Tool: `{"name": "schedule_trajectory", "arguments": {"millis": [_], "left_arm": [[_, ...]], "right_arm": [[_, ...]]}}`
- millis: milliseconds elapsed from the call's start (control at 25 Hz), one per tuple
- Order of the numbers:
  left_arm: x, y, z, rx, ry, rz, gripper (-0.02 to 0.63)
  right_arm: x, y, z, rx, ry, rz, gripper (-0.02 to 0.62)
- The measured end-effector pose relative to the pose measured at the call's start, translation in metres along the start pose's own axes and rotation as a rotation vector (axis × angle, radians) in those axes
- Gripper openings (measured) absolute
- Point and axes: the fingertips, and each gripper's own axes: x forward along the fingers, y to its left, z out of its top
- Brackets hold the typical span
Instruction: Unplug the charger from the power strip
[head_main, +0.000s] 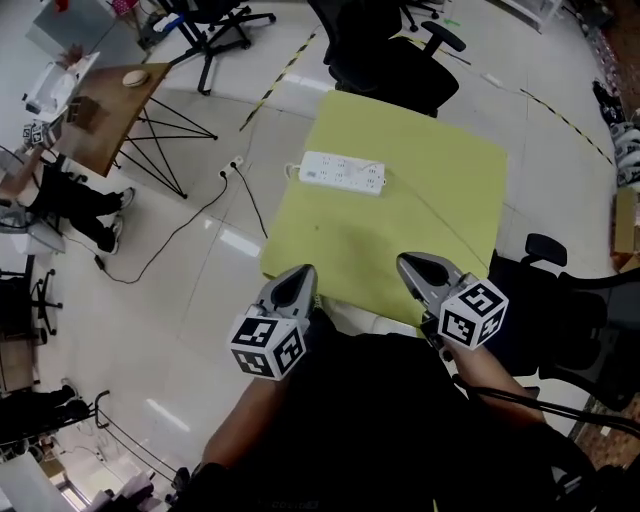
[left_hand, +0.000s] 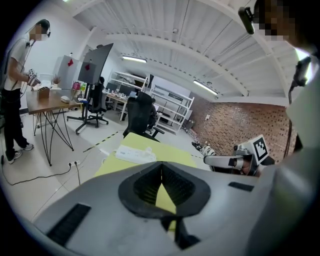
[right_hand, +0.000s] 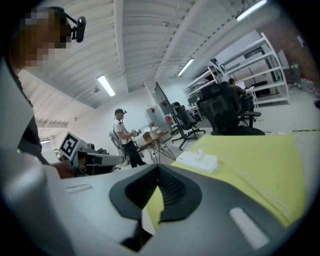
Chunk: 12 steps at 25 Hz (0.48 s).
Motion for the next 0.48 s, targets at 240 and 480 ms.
{"name": "schedule_trajectory", "arguments": {"millis": [240, 480], "left_arm": [[0.022, 0.07, 0.041, 0.03, 0.015, -0.058, 0.008], [0.04, 0.124, 0.052, 0.025, 0.079, -0.143, 0.007]], "right_arm": [[0.066, 0.015, 0.034, -0.04, -0.003, -0.048, 0.003], [0.116, 0.015, 0.046, -0.027, 0.0, -0.162, 0.003]]}}
